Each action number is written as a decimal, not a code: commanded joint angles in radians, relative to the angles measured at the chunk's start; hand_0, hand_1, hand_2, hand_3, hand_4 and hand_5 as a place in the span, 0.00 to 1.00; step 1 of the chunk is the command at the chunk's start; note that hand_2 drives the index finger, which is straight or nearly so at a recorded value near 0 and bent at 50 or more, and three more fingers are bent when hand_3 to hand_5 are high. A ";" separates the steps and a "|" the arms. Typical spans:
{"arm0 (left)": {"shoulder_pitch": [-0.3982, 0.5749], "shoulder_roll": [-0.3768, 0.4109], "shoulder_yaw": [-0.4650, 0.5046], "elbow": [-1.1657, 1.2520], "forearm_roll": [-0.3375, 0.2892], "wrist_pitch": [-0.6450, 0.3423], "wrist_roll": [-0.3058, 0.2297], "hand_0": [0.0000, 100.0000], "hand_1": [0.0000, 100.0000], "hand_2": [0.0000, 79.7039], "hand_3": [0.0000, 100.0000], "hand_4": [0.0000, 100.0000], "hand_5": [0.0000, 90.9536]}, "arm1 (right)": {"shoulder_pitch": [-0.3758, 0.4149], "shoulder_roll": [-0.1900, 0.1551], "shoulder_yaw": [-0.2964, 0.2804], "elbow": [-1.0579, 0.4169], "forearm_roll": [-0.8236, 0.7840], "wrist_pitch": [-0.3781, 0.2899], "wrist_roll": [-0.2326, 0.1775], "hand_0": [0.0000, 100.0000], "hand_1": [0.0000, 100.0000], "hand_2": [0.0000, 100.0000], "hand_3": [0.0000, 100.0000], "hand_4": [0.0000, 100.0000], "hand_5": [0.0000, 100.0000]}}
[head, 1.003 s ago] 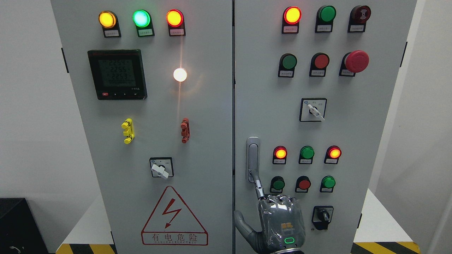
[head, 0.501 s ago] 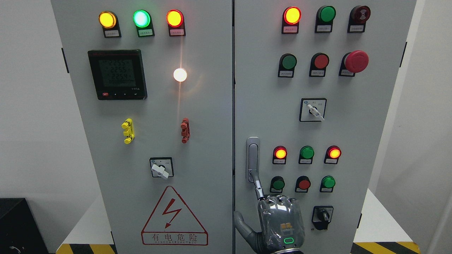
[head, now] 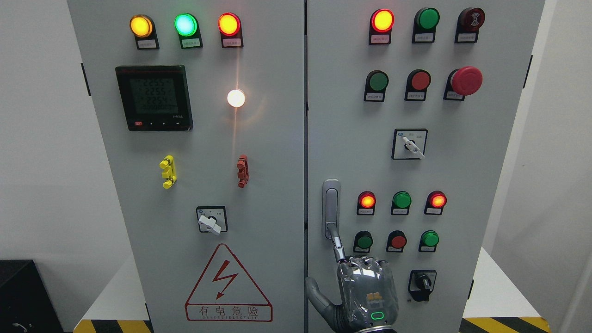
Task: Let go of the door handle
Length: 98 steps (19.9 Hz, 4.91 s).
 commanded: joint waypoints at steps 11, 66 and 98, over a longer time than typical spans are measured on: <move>-0.026 0.000 0.000 0.029 0.000 0.000 0.001 0.12 0.56 0.00 0.00 0.00 0.00 | -0.008 0.001 -0.011 0.021 -0.002 0.002 0.002 0.32 0.23 0.00 1.00 1.00 1.00; -0.026 0.000 0.000 0.029 0.000 0.000 0.001 0.12 0.56 0.00 0.00 0.00 0.00 | 0.005 0.004 -0.008 0.032 -0.003 0.002 0.025 0.33 0.24 0.00 1.00 1.00 1.00; -0.026 0.000 0.000 0.029 0.000 0.000 0.001 0.12 0.56 0.00 0.00 0.00 0.00 | 0.015 0.004 -0.006 0.030 -0.003 0.002 0.035 0.33 0.24 0.00 1.00 1.00 1.00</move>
